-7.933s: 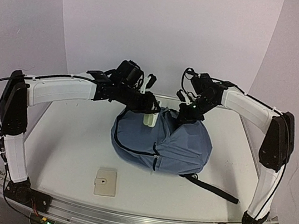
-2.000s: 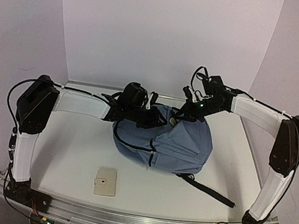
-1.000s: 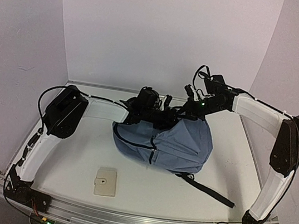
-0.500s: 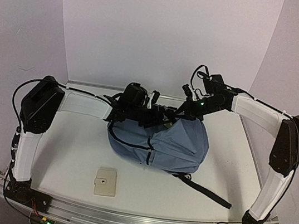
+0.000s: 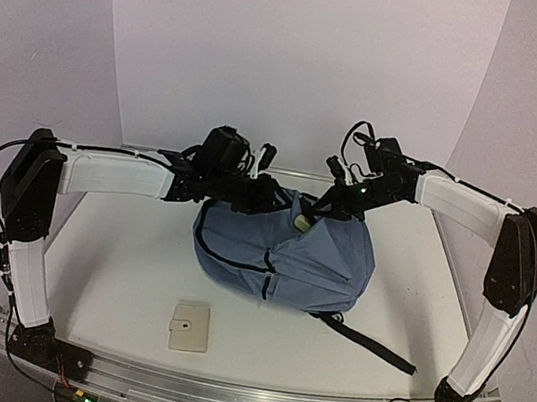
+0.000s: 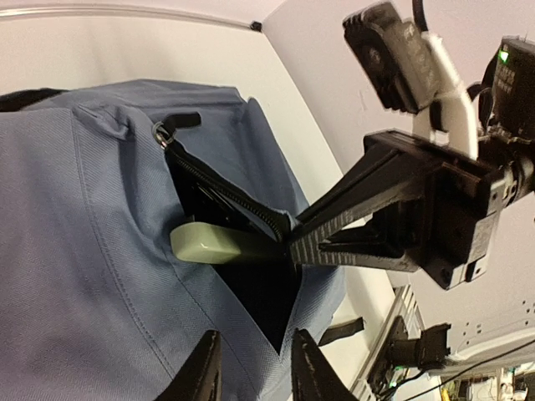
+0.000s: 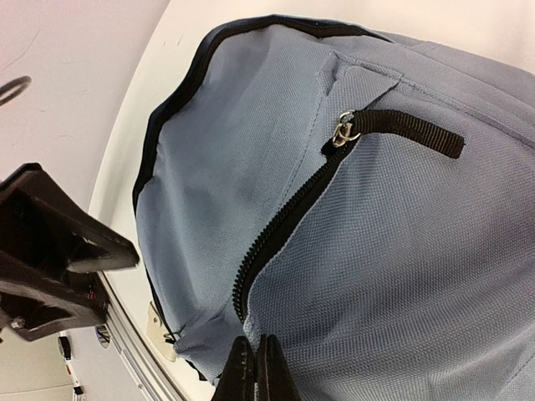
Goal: Pack the student bag
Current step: Place the stationery in the student bag.
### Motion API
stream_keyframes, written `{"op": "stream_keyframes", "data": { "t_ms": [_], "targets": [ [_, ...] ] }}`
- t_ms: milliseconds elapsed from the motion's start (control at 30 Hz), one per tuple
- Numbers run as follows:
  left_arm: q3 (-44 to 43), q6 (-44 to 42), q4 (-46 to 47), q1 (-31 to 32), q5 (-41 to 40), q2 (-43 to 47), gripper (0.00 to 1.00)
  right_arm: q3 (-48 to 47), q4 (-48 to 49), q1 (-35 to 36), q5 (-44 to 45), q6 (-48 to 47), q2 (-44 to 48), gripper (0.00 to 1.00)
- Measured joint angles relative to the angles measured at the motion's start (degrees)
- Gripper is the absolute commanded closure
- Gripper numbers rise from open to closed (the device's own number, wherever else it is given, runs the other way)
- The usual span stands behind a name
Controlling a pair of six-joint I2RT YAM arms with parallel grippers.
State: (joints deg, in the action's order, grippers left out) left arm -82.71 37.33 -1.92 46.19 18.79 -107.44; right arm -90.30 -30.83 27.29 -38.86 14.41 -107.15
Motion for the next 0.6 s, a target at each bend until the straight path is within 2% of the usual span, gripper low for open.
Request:
{"op": "stream_keyframes", "data": {
  "t_ms": [333, 600],
  "targets": [
    [-1.83, 2.72, 3.47, -0.01, 3.70, -11.45, 0.77, 0.61, 0.34, 0.00, -0.41, 0.02, 0.00, 1.00],
    [-9.78, 3.94, 4.60, -0.13, 5.22, -17.24, 0.77, 1.62, 0.82, 0.00, -1.23, 0.02, 0.00, 1.00]
  ]
}}
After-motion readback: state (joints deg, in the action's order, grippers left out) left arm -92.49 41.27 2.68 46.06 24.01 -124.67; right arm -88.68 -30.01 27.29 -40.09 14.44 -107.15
